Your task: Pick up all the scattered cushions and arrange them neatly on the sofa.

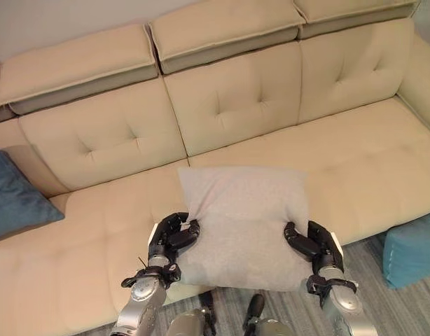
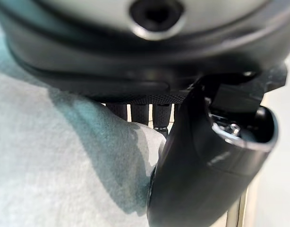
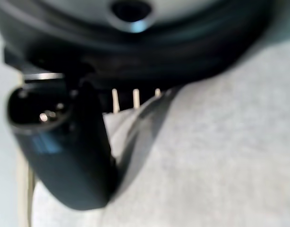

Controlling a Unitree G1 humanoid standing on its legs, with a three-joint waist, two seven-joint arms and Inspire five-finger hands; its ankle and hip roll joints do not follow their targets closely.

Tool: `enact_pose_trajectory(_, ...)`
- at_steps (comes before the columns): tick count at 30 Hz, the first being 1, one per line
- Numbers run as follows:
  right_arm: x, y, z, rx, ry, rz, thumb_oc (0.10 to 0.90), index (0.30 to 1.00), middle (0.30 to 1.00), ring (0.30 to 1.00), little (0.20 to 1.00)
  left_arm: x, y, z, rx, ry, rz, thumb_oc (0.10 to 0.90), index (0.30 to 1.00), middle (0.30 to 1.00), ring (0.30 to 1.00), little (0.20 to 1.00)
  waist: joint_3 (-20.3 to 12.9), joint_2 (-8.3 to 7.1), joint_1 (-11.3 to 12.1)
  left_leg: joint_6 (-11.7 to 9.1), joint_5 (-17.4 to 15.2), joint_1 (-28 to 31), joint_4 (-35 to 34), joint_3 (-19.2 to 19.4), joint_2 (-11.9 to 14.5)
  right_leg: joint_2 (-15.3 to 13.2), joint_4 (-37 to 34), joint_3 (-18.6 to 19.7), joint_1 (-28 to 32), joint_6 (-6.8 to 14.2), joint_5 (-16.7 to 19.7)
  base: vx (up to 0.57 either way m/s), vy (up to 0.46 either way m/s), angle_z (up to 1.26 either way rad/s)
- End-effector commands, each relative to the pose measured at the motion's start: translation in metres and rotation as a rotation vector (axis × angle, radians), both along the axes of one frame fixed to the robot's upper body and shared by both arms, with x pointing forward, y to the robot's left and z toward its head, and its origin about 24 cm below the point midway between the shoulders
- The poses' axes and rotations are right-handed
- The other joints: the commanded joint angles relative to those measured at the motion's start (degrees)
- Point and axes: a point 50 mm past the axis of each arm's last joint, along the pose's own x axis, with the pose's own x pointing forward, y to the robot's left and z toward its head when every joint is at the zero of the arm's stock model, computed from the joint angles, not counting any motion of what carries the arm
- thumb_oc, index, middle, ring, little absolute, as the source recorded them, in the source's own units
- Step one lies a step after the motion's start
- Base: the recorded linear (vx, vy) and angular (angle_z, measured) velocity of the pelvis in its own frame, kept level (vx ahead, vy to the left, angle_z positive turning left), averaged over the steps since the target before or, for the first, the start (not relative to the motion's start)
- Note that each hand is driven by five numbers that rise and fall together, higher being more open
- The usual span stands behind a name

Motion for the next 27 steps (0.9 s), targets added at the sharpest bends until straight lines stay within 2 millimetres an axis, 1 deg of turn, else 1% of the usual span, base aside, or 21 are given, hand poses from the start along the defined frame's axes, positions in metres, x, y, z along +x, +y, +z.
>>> enact_pose_trajectory(1, 0.034, 0.032, 0.068, 0.058, -0.386, 0.125, 0.400, 0.300, 0.300, 0.300, 0.300, 0.016, -0.008, 0.055, -0.008, -0.307, -0.084, 0.400, 0.300, 0.300, 0.300, 0.300, -6.63, -2.52, 0.82, 0.52, -8.21, 3.13, 1.27, 0.85, -2.67, -2.53, 8.95, 2.44, 5.36, 3.99, -6.24, 0.15, 0.221, 0.11)
enact_pose_trajectory(2, 0.034, 0.032, 0.068, 0.058, -0.386, 0.125, 0.400, 0.300, 0.300, 0.300, 0.300, 0.016, -0.008, 0.055, -0.008, -0.307, -0.083, 0.400, 0.300, 0.300, 0.300, 0.300, -6.57, -2.58, 0.86, 0.63, -8.20, 3.28, 1.10, 0.92, -2.81, -2.73, 9.31, 2.56, 5.24, 4.13, -6.36, 0.20, 0.285, 0.07)
enact_pose_trajectory(3, 0.035, 0.034, 0.069, 0.063, -0.389, 0.131, 0.400, 0.300, 0.300, 0.300, 0.300, 0.016, -0.007, 0.055, 0.007, -0.310, -0.087, 0.400, 0.300, 0.300, 0.300, 0.300, -6.16, -2.51, 0.71, 1.28, -8.42, 4.05, 0.83, 0.61, -3.10, -3.63, 12.74, 3.19, 4.17, 5.01, -5.09, 0.05, 0.084, 0.15)
enact_pose_trajectory(4, 0.035, 0.034, 0.069, 0.064, -0.390, 0.131, 0.400, 0.300, 0.300, 0.300, 0.300, 0.016, -0.007, 0.056, 0.007, -0.310, -0.087, 0.400, 0.300, 0.300, 0.300, 0.300, -6.13, -2.58, 0.72, 1.38, -8.44, 4.10, 0.78, 0.65, -3.23, -3.81, 13.05, 3.28, 4.04, 5.13, -5.19, 0.02, 0.131, 0.16)
enact_pose_trajectory(5, 0.035, 0.037, 0.071, 0.079, -0.402, 0.135, 0.400, 0.300, 0.300, 0.300, 0.300, 0.017, -0.005, 0.057, 0.025, -0.319, -0.082, 0.400, 0.300, 0.300, 0.300, 0.300, -5.21, -2.12, 0.33, 2.17, -7.45, 4.40, 0.27, 0.27, -2.89, -3.56, 17.99, 5.87, 0.38, 5.26, -3.15, 0.02, 0.073, 0.21)
enact_pose_trajectory(6, 0.036, 0.038, 0.073, 0.088, -0.415, 0.134, 0.400, 0.300, 0.300, 0.300, 0.300, 0.019, -0.003, 0.061, 0.031, -0.334, -0.077, 0.400, 0.300, 0.300, 0.300, 0.300, -5.16, -1.93, -0.05, 2.16, -7.53, 5.15, -0.40, -1.00, -2.87, -2.63, 18.41, 8.98, -1.56, 5.04, -3.36, 0.03, 0.065, 0.21)
enact_pose_trajectory(7, 0.036, 0.038, 0.074, 0.086, -0.419, 0.136, 0.400, 0.300, 0.300, 0.300, 0.300, 0.020, -0.003, 0.062, 0.036, -0.342, -0.075, 0.400, 0.300, 0.300, 0.300, 0.300, -5.08, -1.83, -0.17, 2.07, -7.44, 5.42, -0.86, -1.66, -2.90, -2.14, 17.62, 10.90, -2.33, 4.85, -3.72, 0.10, -0.002, 0.36)
enact_pose_trajectory(9, 0.037, 0.038, 0.076, 0.086, -0.426, 0.137, 0.400, 0.300, 0.300, 0.300, 0.300, 0.022, -0.004, 0.065, 0.043, -0.359, -0.077, 0.400, 0.300, 0.300, 0.300, 0.300, -5.09, -1.71, -0.43, 1.67, -7.23, 5.67, -1.70, -2.93, -2.80, -1.29, 13.27, 13.64, -3.17, 4.39, -4.18, 0.09, -0.043, 0.46)
enact_pose_trajectory(10, 0.038, 0.038, 0.077, 0.084, -0.434, 0.138, 0.400, 0.300, 0.300, 0.300, 0.300, 0.023, -0.005, 0.068, 0.049, -0.371, -0.079, 0.400, 0.300, 0.300, 0.300, 0.300, -5.03, -1.80, -0.64, 1.52, -7.18, 5.69, -1.93, -3.70, -2.88, -0.84, 10.72, 15.11, -3.95, 4.30, -3.50, 0.06, -0.044, 0.46)
enact_pose_trajectory(11, 0.038, 0.038, 0.077, 0.084, -0.434, 0.138, 0.400, 0.300, 0.300, 0.300, 0.300, 0.023, -0.005, 0.068, 0.049, -0.372, -0.079, 0.400, 0.300, 0.300, 0.300, 0.300, -5.18, -1.71, -0.60, 1.49, -7.07, 5.44, -1.92, -3.66, -2.76, -0.69, 10.39, 15.11, -4.06, 4.24, -3.18, 0.08, -0.075, 0.49)
enact_pose_trajectory(12, 0.039, 0.036, 0.077, 0.064, -0.431, 0.131, 0.400, 0.300, 0.300, 0.300, 0.300, 0.025, -0.005, 0.070, 0.057, -0.382, -0.076, 0.400, 0.300, 0.300, 0.300, 0.300, -4.77, -2.35, -1.13, 1.15, -7.18, 5.47, -1.99, -5.09, -3.33, 0.00, 5.69, 17.86, -4.71, 4.52, -1.59, 0.06, -0.076, 0.37)
enact_pose_trajectory(13, 0.038, 0.034, 0.077, 0.064, -0.427, 0.123, 0.400, 0.300, 0.300, 0.300, 0.300, 0.027, -0.005, 0.073, 0.057, -0.396, -0.075, 0.400, 0.300, 0.300, 0.300, 0.300, -5.19, -2.54, -1.21, 1.03, -7.14, 4.85, -1.70, -5.85, -3.40, 0.17, 4.23, 18.99, -4.64, 4.85, -1.01, 0.10, -0.101, 0.51)
enact_pose_trajectory(15, 0.038, 0.035, 0.078, 0.053, -0.430, 0.140, 0.400, 0.300, 0.300, 0.300, 0.300, 0.028, -0.006, 0.074, 0.066, -0.400, -0.078, 0.400, 0.300, 0.300, 0.300, 0.300, -5.46, -3.15, -0.97, 0.89, -7.64, 4.79, -1.44, -6.06, -3.70, -0.06, 2.19, 18.50, -3.66, 4.62, -0.31, 0.09, -0.082, 0.60)
enact_pose_trajectory(16, 0.038, 0.035, 0.078, 0.052, -0.434, 0.140, 0.400, 0.300, 0.300, 0.300, 0.300, 0.028, -0.005, 0.075, 0.072, -0.407, -0.075, 0.400, 0.300, 0.300, 0.300, 0.300, -5.61, -3.23, -0.91, 0.65, -7.58, 4.72, -1.25, -6.32, -3.64, -0.02, 1.69, 17.93, -3.20, 4.63, 0.03, 0.10, -0.096, 0.26)
enact_pose_trajectory(18, 0.038, 0.034, 0.079, 0.048, -0.435, 0.139, 0.400, 0.300, 0.300, 0.300, 0.300, 0.028, -0.004, 0.076, 0.071, -0.412, -0.072, 0.400, 0.300, 0.300, 0.300, 0.300, -5.81, -3.30, -0.85, 0.40, -7.58, 4.75, -1.37, -6.55, -3.60, 0.27, 0.65, 17.96, -2.75, 4.36, 0.13, 0.09, -0.081, 0.03)
enact_pose_trajectory(19, 0.039, 0.032, 0.078, 0.039, -0.430, 0.139, 0.400, 0.300, 0.300, 0.300, 0.300, 0.027, -0.003, 0.077, 0.078, -0.415, -0.072, 0.400, 0.300, 0.300, 0.300, 0.300, -6.29, -3.37, -0.79, 0.07, -7.53, 5.15, -1.96, -6.84, -3.52, 0.64, -1.87, 17.58, -1.16, 4.07, 0.39, 0.10, -0.091, 0.14)
enact_pose_trajectory(22, 0.039, 0.030, 0.079, 0.001, -0.424, 0.147, 0.400, 0.300, 0.300, 0.300, 0.300, 0.026, -0.001, 0.077, 0.088, -0.416, -0.066, 0.400, 0.300, 0.300, 0.300, 0.300, -7.10, -3.31, -0.66, -0.58, -7.12, 6.22, -3.39, -7.16, -3.13, 1.22, -4.03, 16.74, 0.66, 3.74, 0.29, 0.13, -0.108, 0.06)
enact_pose_trajectory(26, 0.043, 0.028, 0.086, -0.094, -0.441, 0.148, 0.400, 0.300, 0.300, 0.300, 0.300, 0.029, 0.000, 0.084, 0.110, -0.450, -0.048, 0.400, 0.300, 0.300, 0.300, 0.300, -7.52, -2.94, -0.57, -1.46, -6.12, 7.38, -5.56, -7.79, -2.57, 1.80, -6.34, 15.55, 2.20, 3.43, 0.30, 0.08, -0.073, 0.14)
enact_pose_trajectory(27, 0.043, 0.028, 0.086, -0.095, -0.442, 0.148, 0.400, 0.300, 0.300, 0.300, 0.300, 0.029, 0.000, 0.084, 0.110, -0.451, -0.047, 0.400, 0.300, 0.300, 0.300, 0.300, -7.49, -2.93, -0.60, -1.47, -6.09, 7.40, -5.60, -7.82, -2.56, 1.81, -6.39, 15.51, 2.24, 3.42, 0.32, 0.04, -0.068, 0.02)
